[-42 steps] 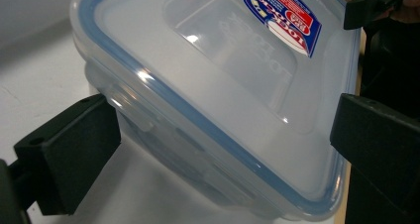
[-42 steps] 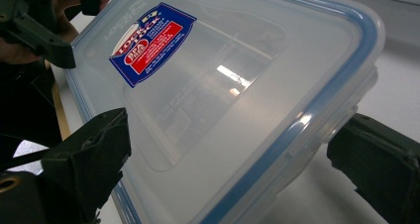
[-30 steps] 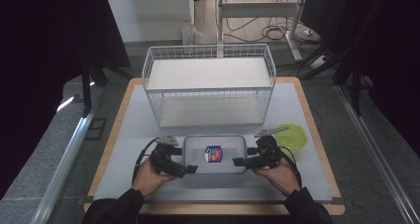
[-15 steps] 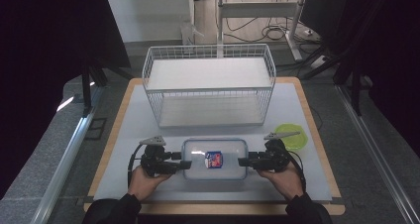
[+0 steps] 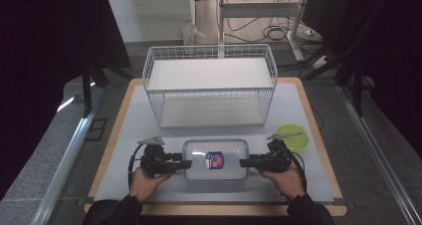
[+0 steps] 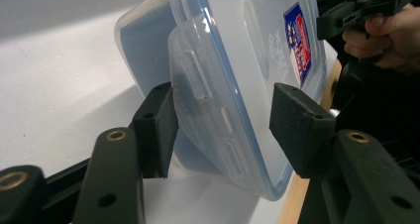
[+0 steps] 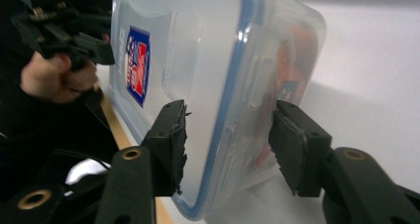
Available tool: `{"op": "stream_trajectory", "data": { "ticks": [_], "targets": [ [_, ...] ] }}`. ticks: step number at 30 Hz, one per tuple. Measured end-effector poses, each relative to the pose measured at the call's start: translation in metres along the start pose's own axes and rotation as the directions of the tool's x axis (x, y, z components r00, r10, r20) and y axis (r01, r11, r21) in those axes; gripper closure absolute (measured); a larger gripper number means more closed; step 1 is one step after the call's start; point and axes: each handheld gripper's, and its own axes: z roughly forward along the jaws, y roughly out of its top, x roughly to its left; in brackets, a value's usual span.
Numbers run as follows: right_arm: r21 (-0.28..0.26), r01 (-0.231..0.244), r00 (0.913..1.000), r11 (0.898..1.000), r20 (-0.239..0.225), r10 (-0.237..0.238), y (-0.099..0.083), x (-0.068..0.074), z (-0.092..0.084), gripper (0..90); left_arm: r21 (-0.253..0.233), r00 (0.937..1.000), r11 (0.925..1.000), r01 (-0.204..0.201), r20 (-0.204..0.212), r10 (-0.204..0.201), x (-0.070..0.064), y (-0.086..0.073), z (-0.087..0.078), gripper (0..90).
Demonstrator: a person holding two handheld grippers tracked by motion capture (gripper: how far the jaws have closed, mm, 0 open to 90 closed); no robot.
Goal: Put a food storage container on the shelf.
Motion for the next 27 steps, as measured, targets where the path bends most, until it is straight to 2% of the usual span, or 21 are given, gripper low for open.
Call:
{"op": "stream_trajectory", "data": {
  "ticks": [1,3,6,10,14,20,27],
  "targets": [
    [-0.001,-0.018,0.9998,1.0,-0.008,0.018,0.0,-0.001,-0.001,51.3,-0.006,1.0,1.0,0.005,0.001,-0.005,0.0,0.0,0.0,46.4],
    [-0.005,-0.018,0.9998,1.0,-0.006,0.018,-0.001,0.0,-0.002,52.4,-0.015,1.0,0.9999,0.001,-0.009,-0.001,0.0,0.001,-0.001,47.4],
    [-0.015,0.01,0.9998,1.0,0.019,-0.01,0.0,0.005,-0.001,53.2,-0.027,0.9995,0.9996,0.01,-0.029,-0.011,-0.001,0.002,-0.002,48.3],
    [-0.024,0.011,0.9996,1.0,0.024,-0.01,0.0,0.006,0.0,53.2,-0.031,0.9993,0.9995,0.01,-0.035,-0.011,-0.001,0.003,-0.003,48.6],
    [-0.028,0.031,0.999,0.999,0.033,-0.03,0.002,0.01,0.001,53.0,-0.033,0.9976,0.9994,-0.014,-0.068,0.012,-0.004,0.005,-0.006,48.8],
    [-0.05,0.067,0.9973,0.997,0.032,-0.065,0.008,0.012,0.0,53.0,-0.059,0.9981,0.9982,-0.014,-0.06,0.01,-0.005,0.01,-0.011,49.6],
    [-0.1,0.09,0.9959,0.991,0.021,-0.088,0.02,0.017,-0.008,53.2,-0.092,0.9987,0.9956,-0.021,-0.048,0.016,-0.008,0.02,-0.018,50.9]
  ]
}}
